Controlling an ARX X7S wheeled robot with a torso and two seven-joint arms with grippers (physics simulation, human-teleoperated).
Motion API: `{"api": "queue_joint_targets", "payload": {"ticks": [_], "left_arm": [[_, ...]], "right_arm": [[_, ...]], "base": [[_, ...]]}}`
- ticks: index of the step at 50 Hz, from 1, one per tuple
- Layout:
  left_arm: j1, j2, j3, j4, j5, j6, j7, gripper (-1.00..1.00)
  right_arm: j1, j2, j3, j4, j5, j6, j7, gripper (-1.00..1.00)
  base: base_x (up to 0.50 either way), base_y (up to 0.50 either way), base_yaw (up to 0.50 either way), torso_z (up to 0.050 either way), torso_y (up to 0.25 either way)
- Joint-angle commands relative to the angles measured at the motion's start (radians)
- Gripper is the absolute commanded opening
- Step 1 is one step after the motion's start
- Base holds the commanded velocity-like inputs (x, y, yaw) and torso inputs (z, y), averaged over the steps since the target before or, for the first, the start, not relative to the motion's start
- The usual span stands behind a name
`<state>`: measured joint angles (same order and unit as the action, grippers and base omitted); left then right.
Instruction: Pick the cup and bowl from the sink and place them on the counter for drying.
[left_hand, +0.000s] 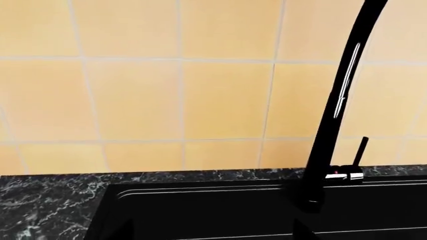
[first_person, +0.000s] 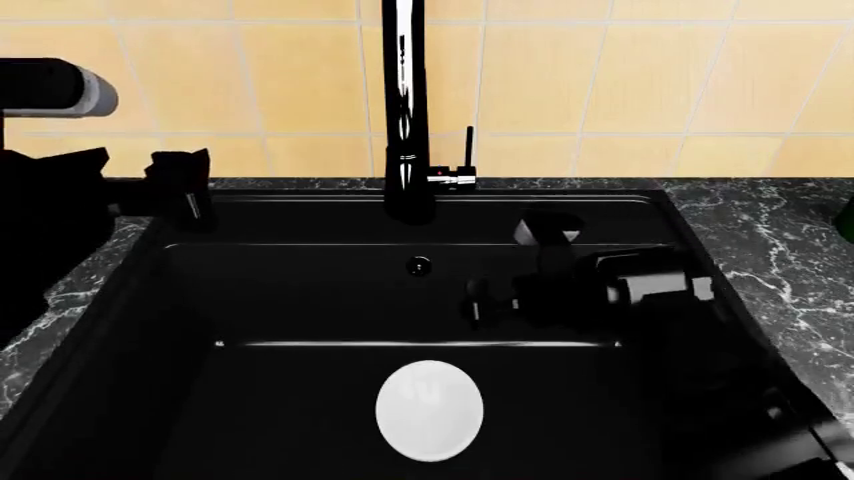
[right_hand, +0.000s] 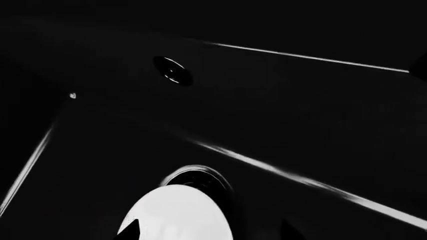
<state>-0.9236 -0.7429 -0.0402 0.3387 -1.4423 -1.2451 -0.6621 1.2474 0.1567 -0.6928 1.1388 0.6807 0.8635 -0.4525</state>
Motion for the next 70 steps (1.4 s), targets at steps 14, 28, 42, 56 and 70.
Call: {"api": "queue_joint_targets", "payload": {"ticks": [14, 28, 42, 56, 70], "left_arm": [[0.066, -0.006, -0.006, 0.024, 0.033, 0.045, 0.015, 1.00], [0.087, -0.028, 0.003, 0.067, 0.102, 0.089, 0.069, 1.00], [0.085, -0.023, 0.004, 0.069, 0.087, 0.093, 0.053, 1.00], [0.076, -0.018, 0.019, 0.067, 0.089, 0.095, 0.051, 1.00], [0.070, -0.009, 0.030, 0.060, 0.099, 0.106, 0.046, 1.00]], "right_arm": [[-0.046, -0.113, 0.211, 0.169, -0.397, -0.086, -0.177, 1.00], [-0.058, -0.125, 0.362, 0.169, -0.556, -0.083, -0.195, 1.00], [-0.049, -0.134, 0.408, 0.169, -0.622, -0.084, -0.211, 1.00], [-0.068, -0.134, 0.429, 0.169, -0.648, -0.107, -0.210, 1.00], [-0.078, -0.138, 0.432, 0.170, -0.661, -0.107, -0.218, 1.00]], "base": [[0.00, 0.00, 0.00, 0.000, 0.000], [0.00, 0.00, 0.00, 0.000, 0.000], [0.00, 0.00, 0.00, 0.003, -0.089], [0.00, 0.00, 0.00, 0.005, -0.111], [0.00, 0.00, 0.00, 0.005, -0.108]]}}
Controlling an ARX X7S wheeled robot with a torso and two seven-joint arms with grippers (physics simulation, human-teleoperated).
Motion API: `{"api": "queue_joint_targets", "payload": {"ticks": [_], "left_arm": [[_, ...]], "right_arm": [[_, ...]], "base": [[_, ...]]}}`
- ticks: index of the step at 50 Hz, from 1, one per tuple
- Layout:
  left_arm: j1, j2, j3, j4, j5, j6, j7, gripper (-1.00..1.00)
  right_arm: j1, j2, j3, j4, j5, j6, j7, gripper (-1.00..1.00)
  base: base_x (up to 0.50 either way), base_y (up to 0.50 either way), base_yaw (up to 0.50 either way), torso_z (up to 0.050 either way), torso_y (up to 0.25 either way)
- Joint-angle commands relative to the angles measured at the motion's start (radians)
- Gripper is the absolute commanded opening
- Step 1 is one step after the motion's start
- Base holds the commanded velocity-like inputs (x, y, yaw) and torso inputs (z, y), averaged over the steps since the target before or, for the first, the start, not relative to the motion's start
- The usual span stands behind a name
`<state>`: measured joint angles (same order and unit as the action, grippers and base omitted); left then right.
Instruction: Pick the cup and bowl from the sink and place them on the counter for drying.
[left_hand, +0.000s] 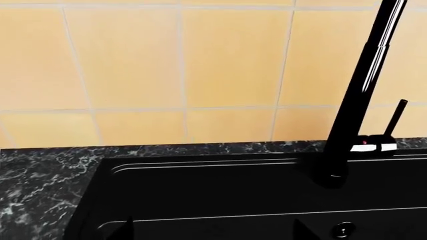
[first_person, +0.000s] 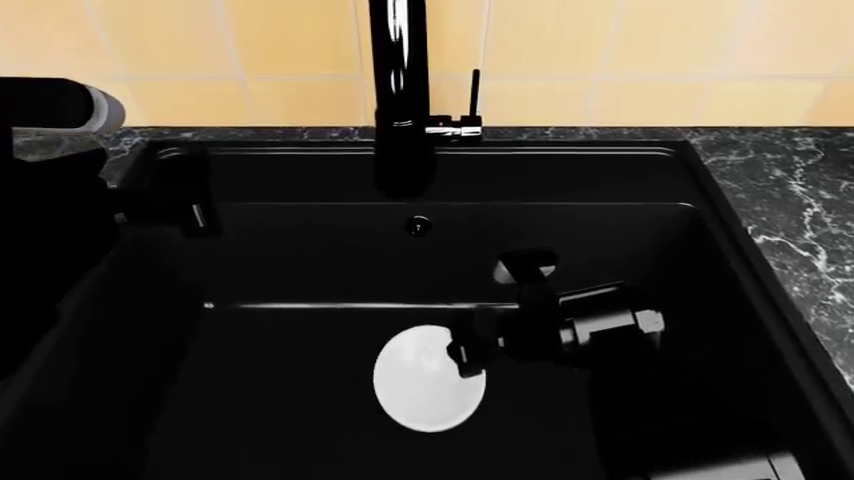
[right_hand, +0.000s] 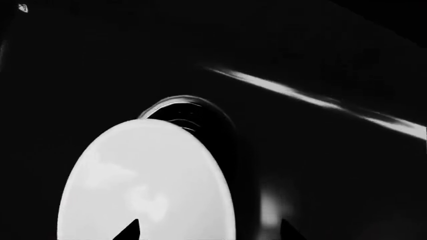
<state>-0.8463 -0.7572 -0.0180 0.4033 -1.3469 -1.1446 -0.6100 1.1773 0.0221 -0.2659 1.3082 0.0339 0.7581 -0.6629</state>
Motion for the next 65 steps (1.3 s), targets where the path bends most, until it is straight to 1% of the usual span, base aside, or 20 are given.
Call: {"api": "queue_joint_targets", "payload": {"ticks": [1, 12, 23, 29, 38, 39, 51, 60, 65], "left_arm": [[-0.005, 0.000, 0.002, -0.002, -0.002, 0.005, -0.006, 1.00], [0.032, -0.033, -0.036, 0.010, -0.024, 0.016, 0.006, 1.00], [-0.001, -0.031, -0.020, 0.006, -0.030, 0.008, -0.004, 1.00], [0.027, -0.033, -0.037, 0.011, -0.029, 0.024, -0.005, 1.00], [0.030, -0.039, -0.045, 0.013, -0.042, 0.026, -0.011, 1.00], [0.030, -0.039, -0.046, 0.012, -0.044, 0.027, -0.015, 1.00], [0.040, -0.040, -0.048, 0.008, -0.048, 0.031, -0.024, 1.00], [0.030, -0.023, -0.027, 0.001, -0.035, 0.034, -0.036, 1.00], [0.036, -0.036, -0.035, 0.002, -0.043, 0.033, -0.033, 1.00]], "right_arm": [[-0.007, -0.005, 0.005, 0.000, -0.014, -0.002, -0.008, 1.00], [-0.009, -0.011, -0.003, 0.000, -0.012, -0.002, -0.009, 1.00], [-0.007, -0.014, -0.005, 0.000, -0.006, -0.002, -0.008, 1.00], [-0.016, -0.012, -0.008, 0.000, -0.007, -0.006, -0.008, 1.00], [-0.019, -0.016, -0.009, 0.000, -0.003, -0.013, -0.011, 1.00], [-0.017, -0.016, -0.007, 0.000, 0.000, -0.021, -0.006, -1.00], [0.006, -0.012, 0.007, 0.000, 0.013, -0.028, 0.001, -1.00], [0.029, -0.006, 0.024, 0.000, 0.012, -0.029, 0.006, -1.00], [0.037, -0.005, 0.028, 0.000, 0.011, -0.039, 0.011, -1.00]], "base": [[0.00, 0.00, 0.00, 0.004, -0.102], [0.00, 0.00, 0.00, 0.005, -0.093], [0.00, 0.00, 0.00, 0.005, -0.077], [0.00, 0.00, 0.00, 0.005, -0.076], [0.00, 0.00, 0.00, 0.004, -0.065], [0.00, 0.00, 0.00, 0.005, -0.021], [0.00, 0.00, 0.00, 0.000, 0.000], [0.00, 0.00, 0.00, 0.000, 0.000], [0.00, 0.00, 0.00, 0.000, 0.000]]}}
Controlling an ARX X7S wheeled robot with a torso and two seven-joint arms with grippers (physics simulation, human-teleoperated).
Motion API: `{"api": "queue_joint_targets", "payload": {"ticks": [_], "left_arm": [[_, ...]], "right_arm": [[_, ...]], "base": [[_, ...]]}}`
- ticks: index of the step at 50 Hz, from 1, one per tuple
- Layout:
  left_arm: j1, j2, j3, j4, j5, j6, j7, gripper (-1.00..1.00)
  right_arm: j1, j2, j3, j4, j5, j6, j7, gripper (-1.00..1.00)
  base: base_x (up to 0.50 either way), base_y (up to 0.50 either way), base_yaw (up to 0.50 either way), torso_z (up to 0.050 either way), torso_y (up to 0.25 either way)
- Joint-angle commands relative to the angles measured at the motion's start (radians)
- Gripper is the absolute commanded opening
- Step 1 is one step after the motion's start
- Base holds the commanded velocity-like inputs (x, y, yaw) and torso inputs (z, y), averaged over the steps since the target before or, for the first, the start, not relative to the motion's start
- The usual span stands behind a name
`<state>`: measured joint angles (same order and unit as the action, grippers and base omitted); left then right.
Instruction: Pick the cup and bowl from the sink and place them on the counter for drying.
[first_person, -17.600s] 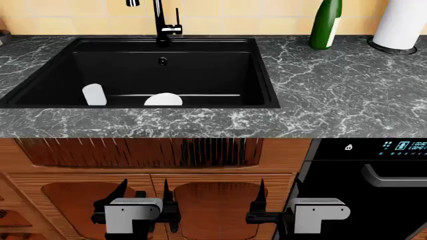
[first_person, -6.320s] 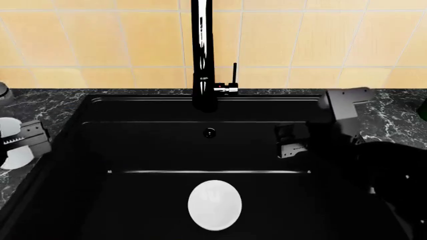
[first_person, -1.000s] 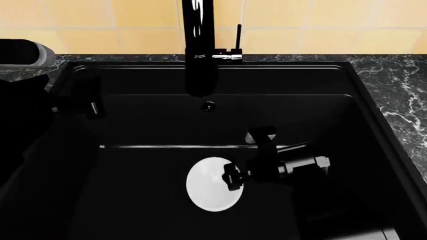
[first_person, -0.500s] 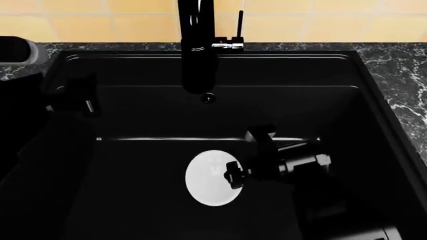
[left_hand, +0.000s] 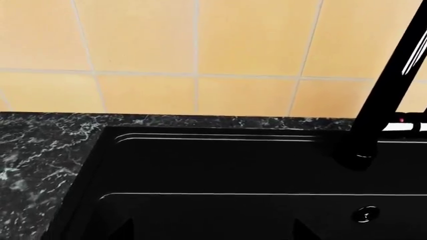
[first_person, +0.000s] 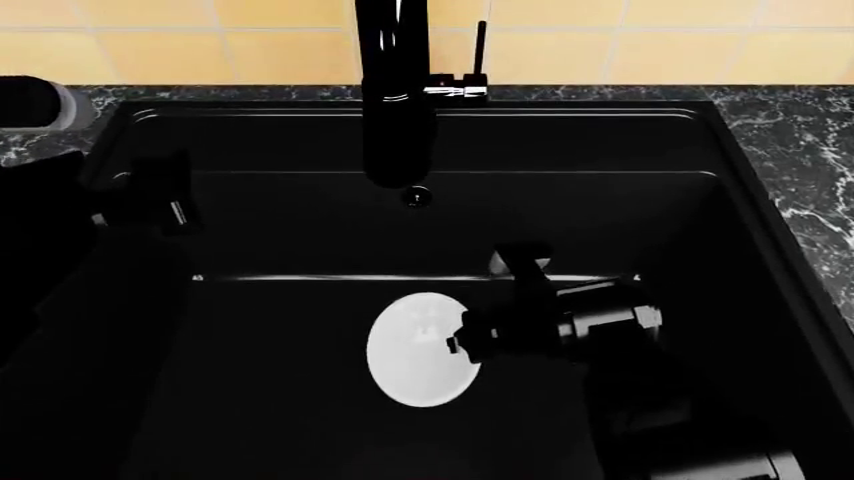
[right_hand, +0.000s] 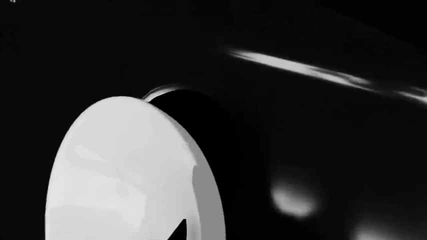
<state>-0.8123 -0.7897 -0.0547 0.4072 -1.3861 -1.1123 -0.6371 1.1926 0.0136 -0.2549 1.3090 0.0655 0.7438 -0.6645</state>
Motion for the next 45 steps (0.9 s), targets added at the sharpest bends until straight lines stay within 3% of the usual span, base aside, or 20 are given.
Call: {"api": "queue_joint_targets", "payload": {"ticks": [1, 19, 33, 45], "left_arm": [[0.002, -0.004, 0.001, -0.002, -0.007, -0.001, -0.009, 1.00], [0.038, -0.011, -0.015, 0.008, 0.008, 0.029, 0.004, 1.00], [0.032, -0.006, -0.001, 0.001, 0.021, 0.039, 0.020, 1.00], [0.040, 0.004, 0.008, 0.001, 0.028, 0.047, 0.015, 1.00]], "right_arm": [[0.029, 0.004, 0.017, -0.001, -0.021, -0.029, 0.015, -1.00], [0.042, 0.011, 0.003, -0.010, -0.013, 0.000, 0.008, -1.00], [-0.015, 0.039, -0.003, -0.182, 0.007, 0.116, 0.016, -1.00], [-0.035, 0.049, -0.009, -0.201, 0.023, 0.127, 0.024, -1.00]], "base": [[0.00, 0.00, 0.00, 0.000, 0.000], [0.00, 0.00, 0.00, 0.000, 0.013], [0.00, 0.00, 0.00, 0.000, 0.250], [0.00, 0.00, 0.00, 0.000, 0.250]]}}
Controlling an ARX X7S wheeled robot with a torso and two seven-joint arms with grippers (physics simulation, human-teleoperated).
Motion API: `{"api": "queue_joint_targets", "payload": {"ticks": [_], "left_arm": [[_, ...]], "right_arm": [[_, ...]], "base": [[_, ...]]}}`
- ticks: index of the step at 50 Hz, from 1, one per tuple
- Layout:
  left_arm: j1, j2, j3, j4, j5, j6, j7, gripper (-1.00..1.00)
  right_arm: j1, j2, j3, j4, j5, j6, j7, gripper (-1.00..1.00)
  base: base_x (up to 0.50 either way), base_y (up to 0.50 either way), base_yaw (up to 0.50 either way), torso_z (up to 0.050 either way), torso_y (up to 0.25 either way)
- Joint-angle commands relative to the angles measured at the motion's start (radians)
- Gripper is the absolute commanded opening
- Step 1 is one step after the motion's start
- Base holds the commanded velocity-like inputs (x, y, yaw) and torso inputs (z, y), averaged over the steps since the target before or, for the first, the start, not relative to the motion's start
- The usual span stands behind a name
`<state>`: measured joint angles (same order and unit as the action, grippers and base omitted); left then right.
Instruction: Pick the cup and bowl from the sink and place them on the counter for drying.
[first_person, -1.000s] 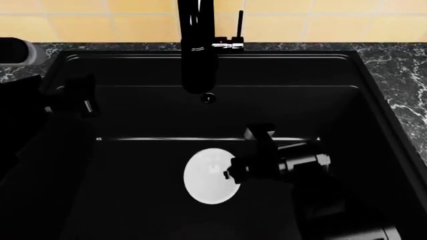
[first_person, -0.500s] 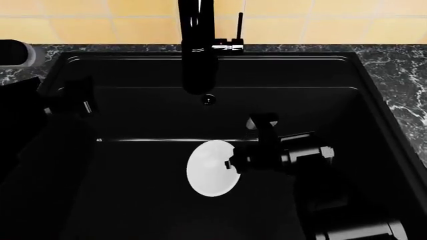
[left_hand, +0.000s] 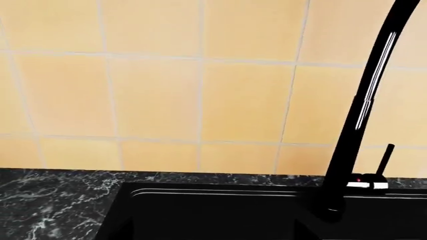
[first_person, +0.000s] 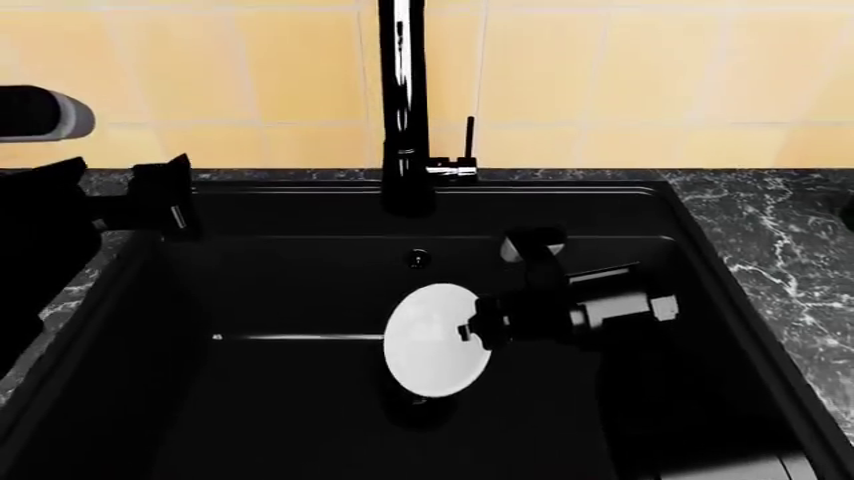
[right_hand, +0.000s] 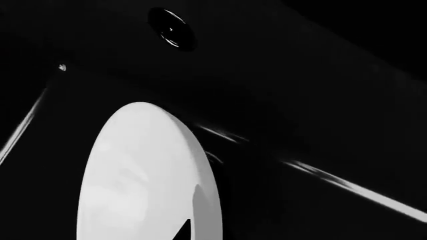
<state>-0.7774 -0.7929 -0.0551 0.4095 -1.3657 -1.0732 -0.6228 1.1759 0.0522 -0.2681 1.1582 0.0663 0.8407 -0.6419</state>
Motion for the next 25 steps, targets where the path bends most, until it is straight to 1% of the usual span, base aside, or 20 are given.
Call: {"api": "queue_joint_targets", "payload": {"ticks": [1, 16, 18, 21, 25], "left_arm": [[0.002, 0.011, 0.013, -0.001, 0.009, 0.007, -0.001, 1.00], [-0.009, 0.005, 0.007, -0.007, -0.006, 0.010, -0.006, 1.00], [-0.013, 0.012, 0.008, -0.011, -0.001, 0.017, -0.003, 1.00], [-0.006, 0.014, 0.012, -0.017, 0.016, 0.026, 0.005, 1.00], [-0.007, 0.011, 0.006, -0.027, 0.015, 0.031, 0.012, 1.00]], "right_arm": [[-0.020, 0.011, 0.005, -0.054, 0.023, 0.033, 0.002, -1.00], [-0.034, 0.022, 0.007, -0.109, 0.040, 0.067, 0.012, -1.00], [-0.056, 0.033, 0.025, -0.190, 0.053, 0.117, 0.027, -1.00], [-0.140, 0.070, 0.056, -0.482, 0.080, 0.300, 0.055, -1.00], [-0.187, 0.112, 0.089, -0.737, 0.097, 0.480, 0.084, -1.00]], "base": [[0.00, 0.00, 0.00, 0.000, 0.250], [0.00, 0.00, 0.00, 0.000, 0.250], [0.00, 0.00, 0.00, 0.000, 0.062], [0.00, 0.00, 0.00, 0.000, 0.000], [0.00, 0.00, 0.00, 0.000, 0.000]]}}
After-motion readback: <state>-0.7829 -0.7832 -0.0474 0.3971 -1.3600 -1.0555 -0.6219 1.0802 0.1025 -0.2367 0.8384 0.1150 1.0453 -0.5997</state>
